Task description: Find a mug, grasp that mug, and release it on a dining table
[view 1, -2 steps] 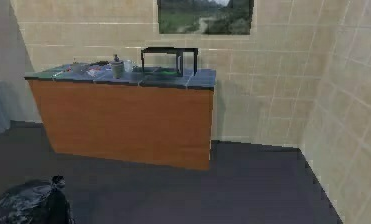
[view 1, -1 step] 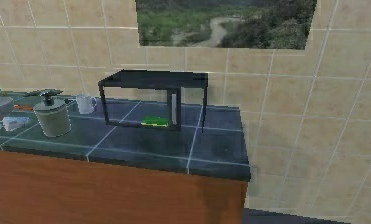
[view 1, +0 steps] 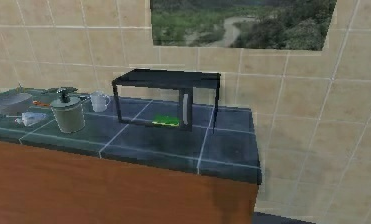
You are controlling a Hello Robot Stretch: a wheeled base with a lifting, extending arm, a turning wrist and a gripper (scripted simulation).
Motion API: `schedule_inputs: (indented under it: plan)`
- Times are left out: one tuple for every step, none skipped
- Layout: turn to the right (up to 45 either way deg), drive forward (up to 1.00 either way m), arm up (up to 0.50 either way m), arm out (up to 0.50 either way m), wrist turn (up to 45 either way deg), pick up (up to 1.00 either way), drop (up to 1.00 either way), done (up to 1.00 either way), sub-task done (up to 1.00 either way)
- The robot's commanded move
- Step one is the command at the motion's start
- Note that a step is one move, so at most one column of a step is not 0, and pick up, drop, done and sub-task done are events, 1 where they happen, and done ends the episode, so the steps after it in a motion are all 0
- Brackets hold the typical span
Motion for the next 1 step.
schedule_inputs:
  plan:
    - [0.0, 0.1, 0.0, 0.0, 0.0, 0.0, 0.0, 0.0, 0.0]
